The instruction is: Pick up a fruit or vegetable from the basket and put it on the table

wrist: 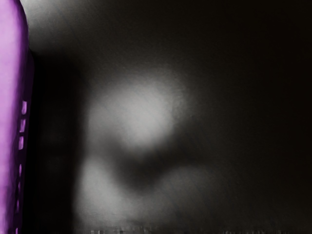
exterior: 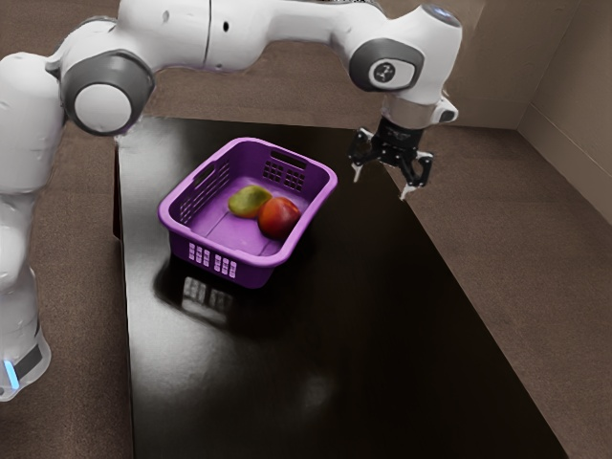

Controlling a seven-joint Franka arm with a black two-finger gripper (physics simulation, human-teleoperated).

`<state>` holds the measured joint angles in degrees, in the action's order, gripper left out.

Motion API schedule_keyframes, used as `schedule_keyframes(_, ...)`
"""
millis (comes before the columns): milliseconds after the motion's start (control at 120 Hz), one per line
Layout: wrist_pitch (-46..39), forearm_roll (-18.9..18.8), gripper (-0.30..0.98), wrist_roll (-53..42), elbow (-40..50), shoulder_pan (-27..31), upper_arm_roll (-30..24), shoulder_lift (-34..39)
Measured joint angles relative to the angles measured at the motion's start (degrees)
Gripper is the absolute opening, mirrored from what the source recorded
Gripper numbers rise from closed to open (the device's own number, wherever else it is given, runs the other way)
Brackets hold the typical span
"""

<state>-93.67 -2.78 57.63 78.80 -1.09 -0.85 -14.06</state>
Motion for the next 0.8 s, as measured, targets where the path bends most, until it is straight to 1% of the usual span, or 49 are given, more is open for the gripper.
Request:
schedule_keyframes(67,-2.1,-0.3,0.69,2.6,7.6,0.0,0.1,4.4)
schedule_keyframes(125,-3.9,-0.5,0.69,4.6,12.4,0.1,0.2,7.4)
schedule_keyframes(225,-6.0,-0.6,0.69,7.6,17.6,0.1,0.7,11.1)
schedule_keyframes(358,-7.7,-0.7,0.69,10.7,21.9,0.6,1.1,14.2)
schedule_keyframes(500,-8.0,-0.5,0.69,12.0,24.7,0.3,2.5,15.0)
schedule_keyframes(800,-6.1,-0.6,0.69,13.4,24.5,-0.9,6.4,13.9)
